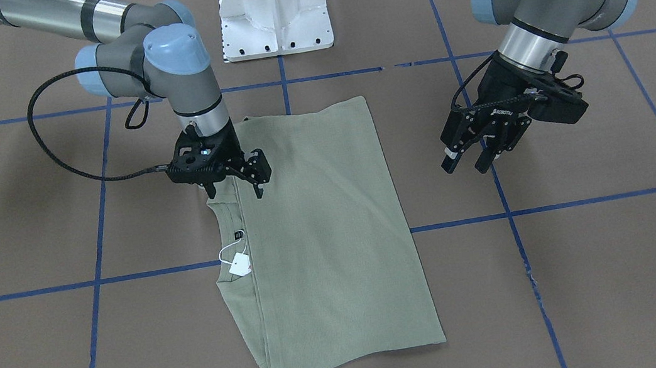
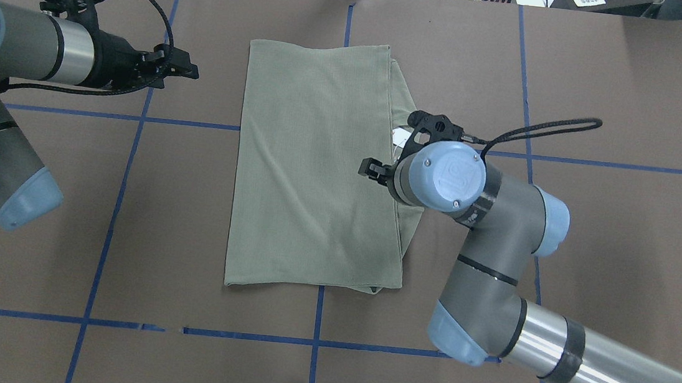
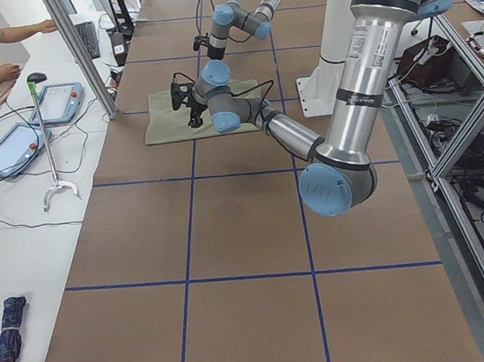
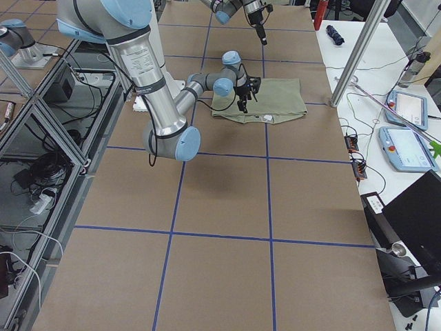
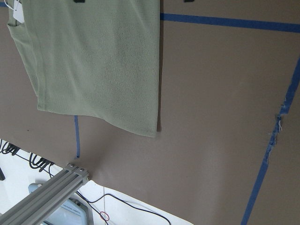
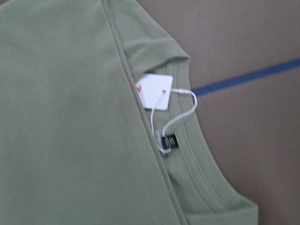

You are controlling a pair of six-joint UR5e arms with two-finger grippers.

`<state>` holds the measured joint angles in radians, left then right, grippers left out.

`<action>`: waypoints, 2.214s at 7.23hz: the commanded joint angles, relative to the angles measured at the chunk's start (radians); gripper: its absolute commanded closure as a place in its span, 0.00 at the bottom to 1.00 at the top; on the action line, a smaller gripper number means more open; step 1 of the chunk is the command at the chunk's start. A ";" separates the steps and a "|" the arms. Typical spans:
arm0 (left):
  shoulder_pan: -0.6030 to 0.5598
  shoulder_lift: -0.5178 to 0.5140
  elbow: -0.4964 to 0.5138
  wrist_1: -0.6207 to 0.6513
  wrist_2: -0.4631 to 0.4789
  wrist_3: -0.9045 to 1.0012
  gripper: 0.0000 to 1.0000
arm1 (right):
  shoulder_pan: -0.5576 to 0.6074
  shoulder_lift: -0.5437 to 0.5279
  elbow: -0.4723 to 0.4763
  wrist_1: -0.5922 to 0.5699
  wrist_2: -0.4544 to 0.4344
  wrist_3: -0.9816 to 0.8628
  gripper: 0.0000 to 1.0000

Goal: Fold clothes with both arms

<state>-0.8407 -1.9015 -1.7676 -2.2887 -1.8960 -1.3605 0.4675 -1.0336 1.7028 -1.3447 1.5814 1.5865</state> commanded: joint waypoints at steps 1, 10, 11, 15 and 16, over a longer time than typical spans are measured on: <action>-0.001 -0.001 -0.001 -0.002 0.000 -0.002 0.24 | -0.131 -0.103 0.110 -0.002 -0.082 0.265 0.00; 0.000 -0.001 -0.001 -0.002 0.002 -0.005 0.24 | -0.193 -0.091 0.125 -0.034 -0.101 0.408 0.12; 0.000 -0.001 -0.001 -0.002 0.002 -0.005 0.24 | -0.194 -0.094 0.150 -0.086 -0.097 0.406 0.10; 0.000 -0.001 -0.001 -0.002 0.002 -0.006 0.24 | -0.204 -0.074 0.138 -0.120 -0.101 0.398 0.10; 0.000 -0.001 -0.001 -0.002 0.002 -0.006 0.24 | -0.204 -0.053 0.095 -0.113 -0.100 0.400 0.10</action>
<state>-0.8411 -1.9023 -1.7687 -2.2903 -1.8945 -1.3668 0.2642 -1.1061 1.8325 -1.4626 1.4819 1.9852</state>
